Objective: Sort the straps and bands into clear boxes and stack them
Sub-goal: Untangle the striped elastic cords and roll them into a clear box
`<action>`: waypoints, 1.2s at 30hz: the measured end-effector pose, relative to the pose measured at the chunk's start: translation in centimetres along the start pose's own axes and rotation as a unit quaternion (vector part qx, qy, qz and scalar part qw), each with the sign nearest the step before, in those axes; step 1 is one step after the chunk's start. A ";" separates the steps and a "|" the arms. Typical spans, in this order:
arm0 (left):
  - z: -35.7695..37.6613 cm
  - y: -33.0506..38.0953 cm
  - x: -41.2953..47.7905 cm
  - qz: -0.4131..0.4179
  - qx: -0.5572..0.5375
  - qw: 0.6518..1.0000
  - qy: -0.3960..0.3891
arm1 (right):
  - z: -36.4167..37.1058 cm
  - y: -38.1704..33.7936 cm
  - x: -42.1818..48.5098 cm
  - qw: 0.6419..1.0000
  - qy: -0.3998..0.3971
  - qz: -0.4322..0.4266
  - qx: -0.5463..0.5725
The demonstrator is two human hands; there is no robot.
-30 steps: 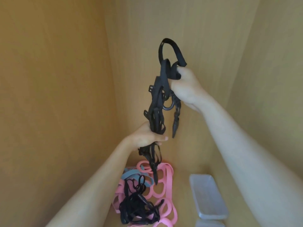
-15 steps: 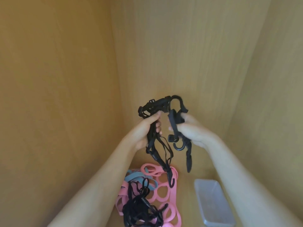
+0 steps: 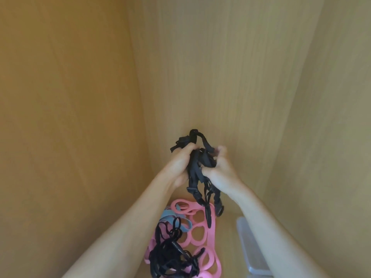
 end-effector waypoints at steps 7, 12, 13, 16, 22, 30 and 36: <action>2.3 0.6 0.6 -0.035 -0.017 0.999 0.013 | 0.2 2.7 -1.4 0.977 0.023 0.046 0.206; 3.3 0.5 0.6 -0.091 0.013 0.995 -0.027 | -0.4 3.7 -1.0 0.991 -0.007 0.076 0.107; 3.2 0.4 0.5 -0.090 0.032 0.995 -0.041 | -0.6 4.1 -1.0 0.992 0.001 0.080 0.093; 2.2 0.4 0.4 -0.041 0.134 0.989 -0.040 | -0.8 5.0 -1.3 0.992 0.009 0.105 0.067; -3.5 -2.6 -1.1 -0.079 0.344 0.935 -0.030 | -1.6 5.8 -1.0 0.993 0.019 0.120 -0.009; -12.2 -15.3 -4.9 -0.092 0.510 0.829 0.209 | -1.9 7.7 -1.0 0.973 -0.022 0.137 -0.183; -14.2 -23.2 -5.6 -0.156 0.733 0.646 0.146 | -0.7 8.2 -1.7 0.975 -0.050 0.121 -0.177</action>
Point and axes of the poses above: each hand's wrist, its own x-axis towards the middle knuckle, its own z-axis out of the palm, y = z × x, the point moved 2 cm from there along x, towards the middle knuckle, and after that the axes turned 12 degrees about -z, right-handed, at the moved point
